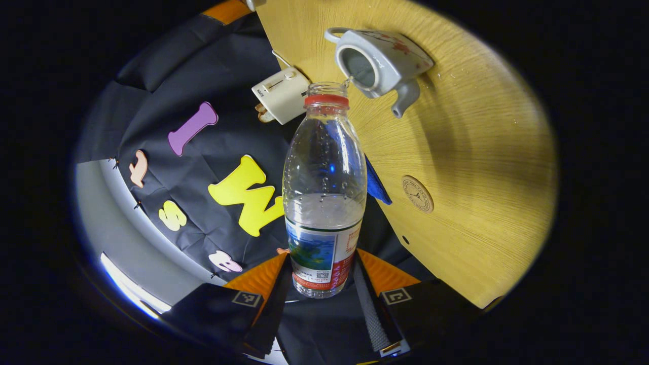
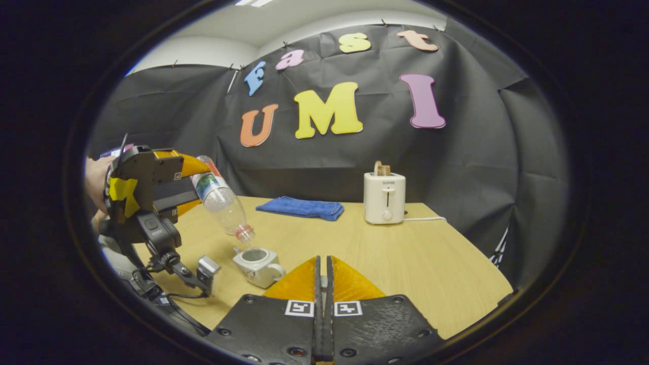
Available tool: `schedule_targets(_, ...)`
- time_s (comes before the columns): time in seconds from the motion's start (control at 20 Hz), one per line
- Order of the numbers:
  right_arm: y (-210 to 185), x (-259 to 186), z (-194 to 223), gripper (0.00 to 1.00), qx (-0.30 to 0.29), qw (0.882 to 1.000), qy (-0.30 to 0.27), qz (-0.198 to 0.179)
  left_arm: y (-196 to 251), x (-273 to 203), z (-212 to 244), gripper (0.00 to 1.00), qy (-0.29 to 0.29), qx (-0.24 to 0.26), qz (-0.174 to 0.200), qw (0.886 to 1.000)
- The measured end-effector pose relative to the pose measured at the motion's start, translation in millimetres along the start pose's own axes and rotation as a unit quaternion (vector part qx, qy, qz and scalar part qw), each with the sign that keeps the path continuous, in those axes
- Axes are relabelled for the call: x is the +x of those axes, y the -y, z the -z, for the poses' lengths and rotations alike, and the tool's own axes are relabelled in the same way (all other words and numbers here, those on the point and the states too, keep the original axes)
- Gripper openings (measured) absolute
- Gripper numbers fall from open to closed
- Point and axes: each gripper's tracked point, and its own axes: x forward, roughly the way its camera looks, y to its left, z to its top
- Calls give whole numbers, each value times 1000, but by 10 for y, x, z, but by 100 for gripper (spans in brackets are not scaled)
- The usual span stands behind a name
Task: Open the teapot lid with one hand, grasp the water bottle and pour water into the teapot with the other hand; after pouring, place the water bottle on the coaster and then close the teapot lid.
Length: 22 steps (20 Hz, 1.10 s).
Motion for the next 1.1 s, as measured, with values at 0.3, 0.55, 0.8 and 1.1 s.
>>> schedule_targets(0.3, -17, -3, 0, 0, -1, 1000, 0, -2, -2, -12, -21, 71, 3, 3, -3, 1000)
schedule_targets(0.55, -19, -18, -25, 0, -1, 1000, 4, -1, 56, 48, 1, 71, -4, -23, 9, 1000)
schedule_targets(0.8, -2, -35, -45, 0, 1, 1000, 7, 2, 457, 17, -57, 70, -2, -146, 75, 986)
schedule_targets(1.1, -54, -5, -19, 0, 7, 1000, 1, -5, 836, -93, -53, 71, -21, -370, 144, 917)
